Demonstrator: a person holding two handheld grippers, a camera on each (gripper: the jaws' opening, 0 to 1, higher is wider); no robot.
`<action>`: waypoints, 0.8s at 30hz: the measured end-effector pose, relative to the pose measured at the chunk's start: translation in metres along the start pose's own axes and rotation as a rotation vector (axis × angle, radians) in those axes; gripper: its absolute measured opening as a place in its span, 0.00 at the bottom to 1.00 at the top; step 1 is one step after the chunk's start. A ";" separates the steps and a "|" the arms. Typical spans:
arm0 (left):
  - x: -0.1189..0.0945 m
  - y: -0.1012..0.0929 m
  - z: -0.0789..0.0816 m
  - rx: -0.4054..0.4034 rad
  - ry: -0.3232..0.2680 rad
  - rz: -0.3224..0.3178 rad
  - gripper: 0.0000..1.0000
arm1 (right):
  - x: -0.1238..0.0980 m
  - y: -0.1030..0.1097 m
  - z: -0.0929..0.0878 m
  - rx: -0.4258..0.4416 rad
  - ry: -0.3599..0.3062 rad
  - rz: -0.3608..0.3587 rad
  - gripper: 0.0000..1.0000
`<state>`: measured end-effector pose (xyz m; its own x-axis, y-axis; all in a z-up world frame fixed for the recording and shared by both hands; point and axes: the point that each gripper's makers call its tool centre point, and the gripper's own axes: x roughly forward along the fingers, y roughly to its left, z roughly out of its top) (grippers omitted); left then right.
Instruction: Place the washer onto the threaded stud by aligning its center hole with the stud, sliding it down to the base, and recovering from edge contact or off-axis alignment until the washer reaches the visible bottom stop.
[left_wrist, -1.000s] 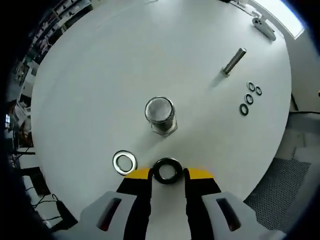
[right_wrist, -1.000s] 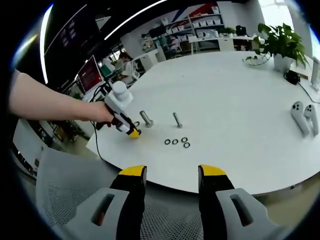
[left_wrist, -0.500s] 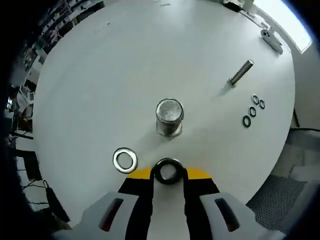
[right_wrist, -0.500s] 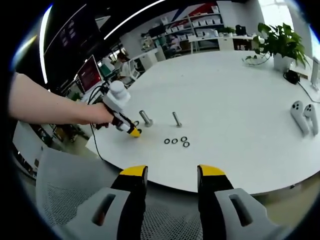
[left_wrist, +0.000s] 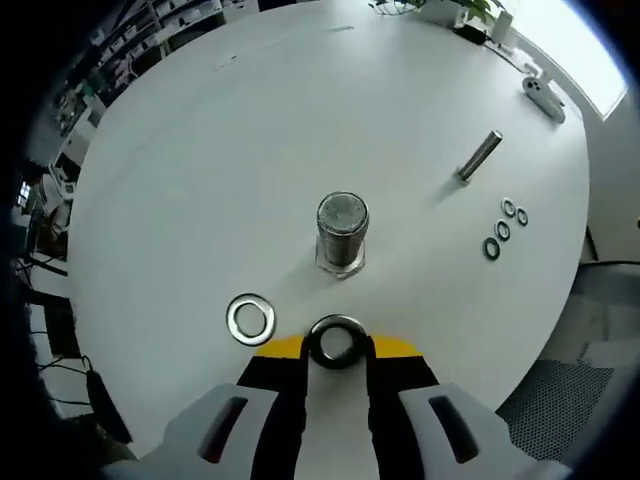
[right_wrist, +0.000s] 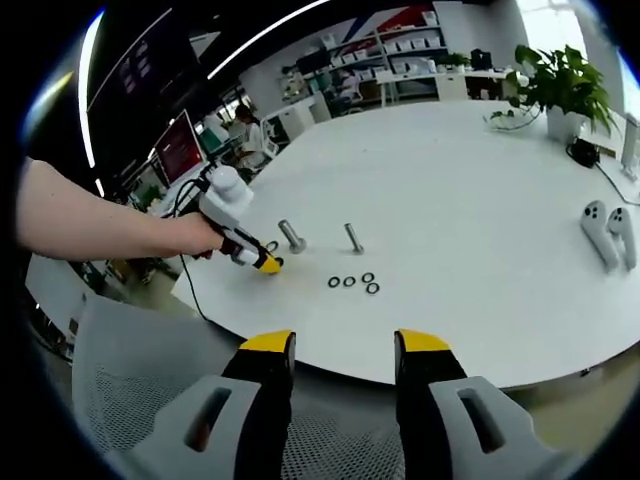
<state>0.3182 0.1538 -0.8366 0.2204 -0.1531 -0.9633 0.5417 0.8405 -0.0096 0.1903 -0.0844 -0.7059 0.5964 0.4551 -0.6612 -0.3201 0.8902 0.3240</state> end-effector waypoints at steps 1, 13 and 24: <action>0.000 0.001 0.000 -0.002 0.003 -0.005 0.20 | 0.000 0.000 0.000 0.001 0.001 0.000 0.42; 0.001 -0.001 0.001 0.035 0.082 -0.007 0.21 | -0.001 0.001 0.000 0.004 0.000 0.001 0.40; 0.002 -0.003 0.001 -0.014 0.109 0.009 0.23 | -0.001 0.000 0.000 0.005 -0.002 0.000 0.40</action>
<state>0.3183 0.1505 -0.8384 0.1356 -0.0886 -0.9868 0.5284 0.8490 -0.0036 0.1900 -0.0844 -0.7052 0.5982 0.4550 -0.6597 -0.3160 0.8904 0.3276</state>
